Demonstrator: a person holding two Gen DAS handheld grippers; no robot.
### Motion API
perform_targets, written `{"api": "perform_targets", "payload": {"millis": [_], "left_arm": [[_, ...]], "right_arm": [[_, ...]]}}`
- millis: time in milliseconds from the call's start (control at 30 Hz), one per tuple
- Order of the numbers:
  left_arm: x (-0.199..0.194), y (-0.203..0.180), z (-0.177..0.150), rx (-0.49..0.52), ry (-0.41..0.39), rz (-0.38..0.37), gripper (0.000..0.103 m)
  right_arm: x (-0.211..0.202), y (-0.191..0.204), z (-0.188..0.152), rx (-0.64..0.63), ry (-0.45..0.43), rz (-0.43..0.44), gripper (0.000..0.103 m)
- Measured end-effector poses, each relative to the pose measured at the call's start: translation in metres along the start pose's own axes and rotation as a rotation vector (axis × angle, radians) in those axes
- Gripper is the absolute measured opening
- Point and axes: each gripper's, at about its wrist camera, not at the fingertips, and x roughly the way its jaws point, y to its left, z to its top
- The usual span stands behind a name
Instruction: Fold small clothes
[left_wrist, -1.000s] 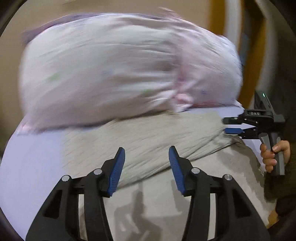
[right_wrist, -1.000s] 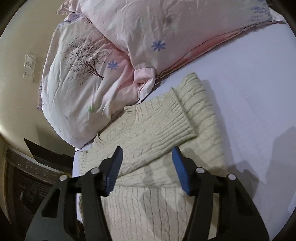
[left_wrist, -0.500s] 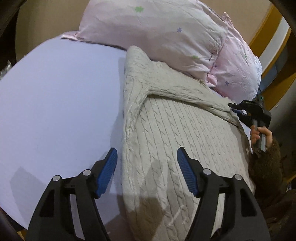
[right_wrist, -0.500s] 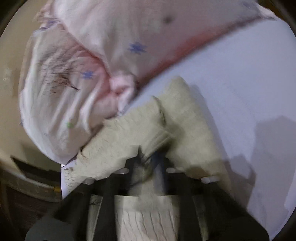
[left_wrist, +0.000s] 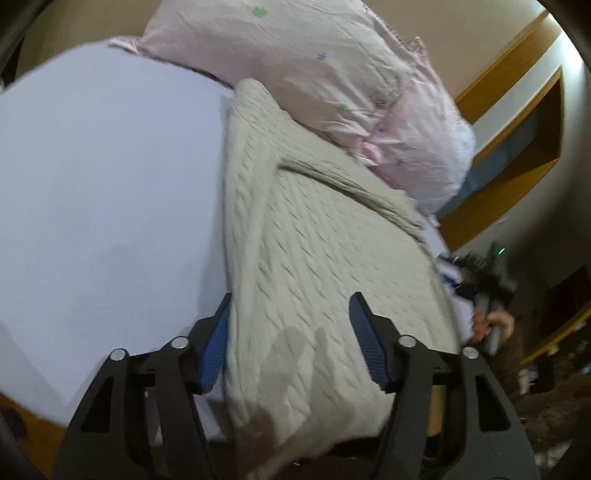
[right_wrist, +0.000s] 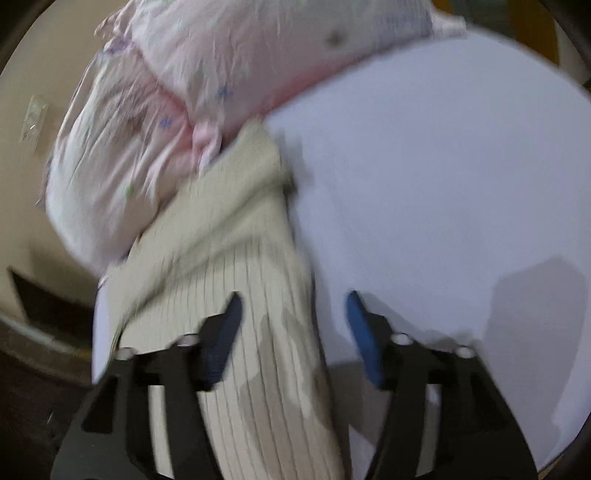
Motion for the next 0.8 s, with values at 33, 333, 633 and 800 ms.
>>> {"api": "perform_targets", "payload": {"millis": [33,333,633,800], "left_arm": [[-0.003,0.000,-0.007,-0.008,0.002,-0.030,0.055],[-0.017,0.002,-0.052,-0.109,-0.002,-0.201,0.047],[-0.014,-0.024,-0.025,-0.043,0.026,-0.185,0.006],[-0.020,-0.036,0.064,0.030,-0.150,-0.074,0.006]], "right_arm": [[-0.008,-0.004,-0.016,-0.019,0.026,0.041,0.046],[-0.041,-0.033,-0.114,-0.040,0.205,0.391,0.036],[-0.044,-0.003,-0.103,-0.128,0.202,0.462,0.007],[-0.063,0.036,-0.015,-0.149,-0.059,0.548,0.007]]}}
